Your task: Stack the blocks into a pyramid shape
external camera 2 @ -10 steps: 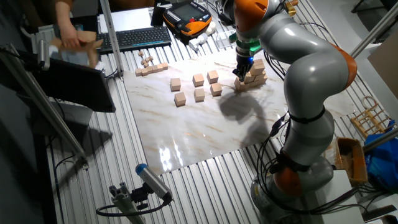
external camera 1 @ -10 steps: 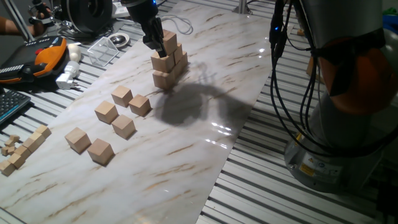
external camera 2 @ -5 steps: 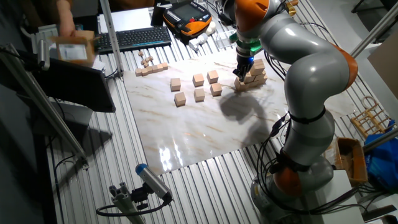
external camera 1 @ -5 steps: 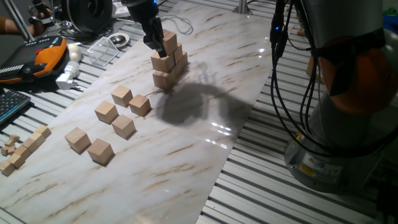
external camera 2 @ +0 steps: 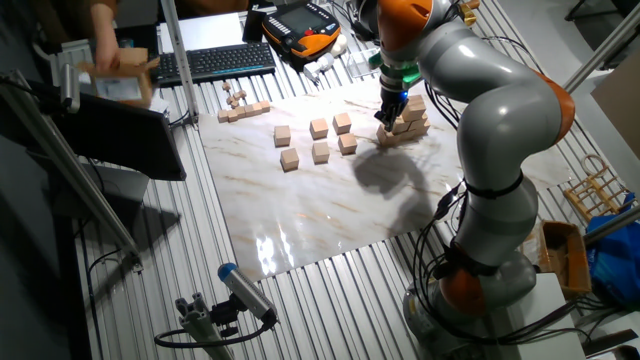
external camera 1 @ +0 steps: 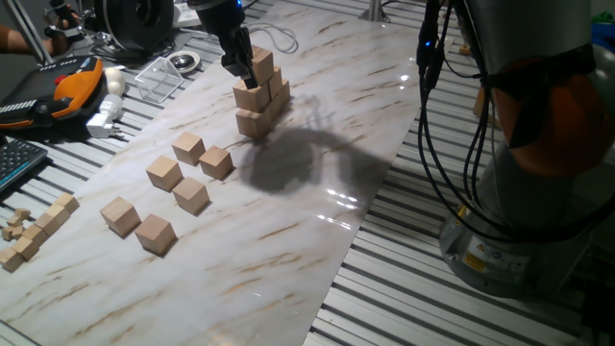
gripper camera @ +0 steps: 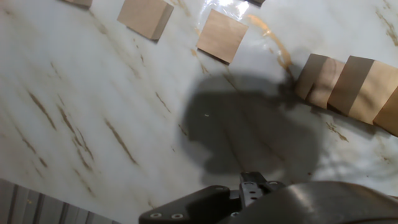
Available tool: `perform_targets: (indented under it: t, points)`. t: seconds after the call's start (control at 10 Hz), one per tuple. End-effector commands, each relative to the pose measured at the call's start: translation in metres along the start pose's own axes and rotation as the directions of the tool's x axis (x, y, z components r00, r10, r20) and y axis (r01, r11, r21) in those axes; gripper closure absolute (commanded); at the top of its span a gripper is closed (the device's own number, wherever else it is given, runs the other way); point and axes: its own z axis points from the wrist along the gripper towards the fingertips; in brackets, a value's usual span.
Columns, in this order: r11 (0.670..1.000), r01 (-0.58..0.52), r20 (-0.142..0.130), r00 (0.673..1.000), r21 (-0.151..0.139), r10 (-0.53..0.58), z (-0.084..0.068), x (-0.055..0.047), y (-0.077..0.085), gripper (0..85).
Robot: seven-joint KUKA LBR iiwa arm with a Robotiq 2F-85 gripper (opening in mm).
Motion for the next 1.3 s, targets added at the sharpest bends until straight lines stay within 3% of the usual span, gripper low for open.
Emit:
perform_targets:
  t: [0.0,1.2]
  points:
    - [1.000,0.000,0.000,1.000,0.000,0.000,0.0000,0.0000,0.0000,85.0]
    - [1.000,0.020,0.002,1.000,-0.005,-0.020,0.0001,0.0003,-0.0003,85.0]
